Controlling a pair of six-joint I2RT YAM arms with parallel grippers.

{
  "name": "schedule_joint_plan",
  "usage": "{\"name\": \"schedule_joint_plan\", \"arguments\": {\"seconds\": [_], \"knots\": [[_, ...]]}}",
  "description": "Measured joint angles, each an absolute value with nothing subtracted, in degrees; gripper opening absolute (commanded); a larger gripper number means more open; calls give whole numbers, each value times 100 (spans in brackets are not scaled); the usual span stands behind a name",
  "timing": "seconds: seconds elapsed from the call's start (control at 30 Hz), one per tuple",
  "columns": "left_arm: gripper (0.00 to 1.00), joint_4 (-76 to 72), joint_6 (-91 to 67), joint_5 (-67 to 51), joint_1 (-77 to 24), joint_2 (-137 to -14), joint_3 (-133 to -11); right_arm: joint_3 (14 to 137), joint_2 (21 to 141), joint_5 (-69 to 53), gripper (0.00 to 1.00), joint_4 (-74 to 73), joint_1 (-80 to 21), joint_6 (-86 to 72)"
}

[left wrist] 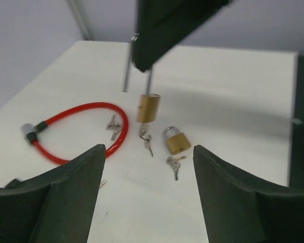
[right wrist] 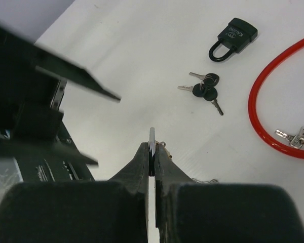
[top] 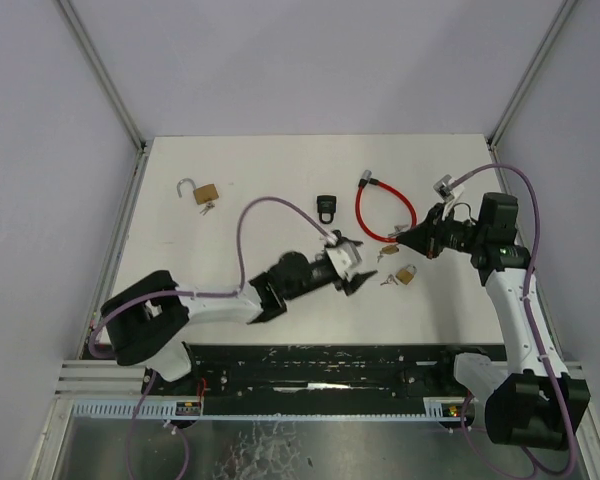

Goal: Lock with the key
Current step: Pick up the lock from the center of the board.

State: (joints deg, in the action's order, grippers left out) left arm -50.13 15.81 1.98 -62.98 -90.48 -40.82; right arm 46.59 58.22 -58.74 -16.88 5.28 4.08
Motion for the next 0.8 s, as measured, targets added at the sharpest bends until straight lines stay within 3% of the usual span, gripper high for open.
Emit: {"name": "schedule_joint_plan", "arguments": {"seconds": [0.17,0.33,0.6,0.8], "knots": [[70,-6134,-340,-2001,-4637,-9196,-3935,4899,5741,-6066,0,-2351,528,1660],[70,-7321,-1868,-3098,-4333,-9786,-3776,4932,5535,-6423,0,-2838,528,2781],[69,-8281,-2543,-3826,-4307,-9904,-3778,6005,6088,-7019,0,-4565,526,4873],[71,-8388,-1559,-3363,-4611,-9692,-3433,6198,6239,-7264,0,-4993,521,5070]]}}
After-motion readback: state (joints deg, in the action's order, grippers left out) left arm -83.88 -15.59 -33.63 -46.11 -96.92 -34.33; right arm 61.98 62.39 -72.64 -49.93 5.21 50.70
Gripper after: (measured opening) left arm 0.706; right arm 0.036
